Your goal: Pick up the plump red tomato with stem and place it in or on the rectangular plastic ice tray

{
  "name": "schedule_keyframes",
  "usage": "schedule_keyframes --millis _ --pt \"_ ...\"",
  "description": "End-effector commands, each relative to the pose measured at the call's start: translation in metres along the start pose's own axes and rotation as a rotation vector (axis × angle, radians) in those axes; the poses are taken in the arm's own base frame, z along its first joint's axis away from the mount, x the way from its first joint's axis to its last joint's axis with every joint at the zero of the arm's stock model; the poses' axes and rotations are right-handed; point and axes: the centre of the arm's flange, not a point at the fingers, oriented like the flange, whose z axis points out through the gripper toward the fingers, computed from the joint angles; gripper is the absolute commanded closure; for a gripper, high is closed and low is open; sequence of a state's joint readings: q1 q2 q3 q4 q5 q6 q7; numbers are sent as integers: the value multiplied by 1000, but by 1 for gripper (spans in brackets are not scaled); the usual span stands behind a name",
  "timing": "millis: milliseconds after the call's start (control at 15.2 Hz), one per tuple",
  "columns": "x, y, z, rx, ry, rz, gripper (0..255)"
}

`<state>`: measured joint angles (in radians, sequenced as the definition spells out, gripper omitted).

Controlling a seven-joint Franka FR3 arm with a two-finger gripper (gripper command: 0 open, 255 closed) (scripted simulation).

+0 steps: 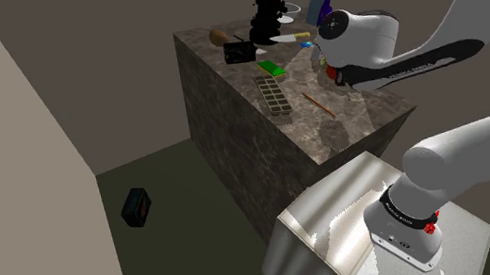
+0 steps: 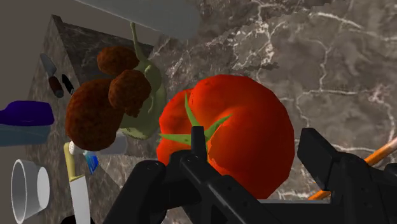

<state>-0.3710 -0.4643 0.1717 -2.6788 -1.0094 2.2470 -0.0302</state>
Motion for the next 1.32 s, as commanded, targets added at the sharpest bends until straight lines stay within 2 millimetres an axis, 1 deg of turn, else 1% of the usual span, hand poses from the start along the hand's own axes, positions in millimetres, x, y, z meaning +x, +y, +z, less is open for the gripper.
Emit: schedule_keyframes --millis 0,1056,1122,1254 --pt "24 -3 -14 1 0 1 255" --pt "208 -16 -116 1 0 1 255" --pt "223 -17 -125 1 0 1 255" --pt "226 -25 -118 1 0 1 255"
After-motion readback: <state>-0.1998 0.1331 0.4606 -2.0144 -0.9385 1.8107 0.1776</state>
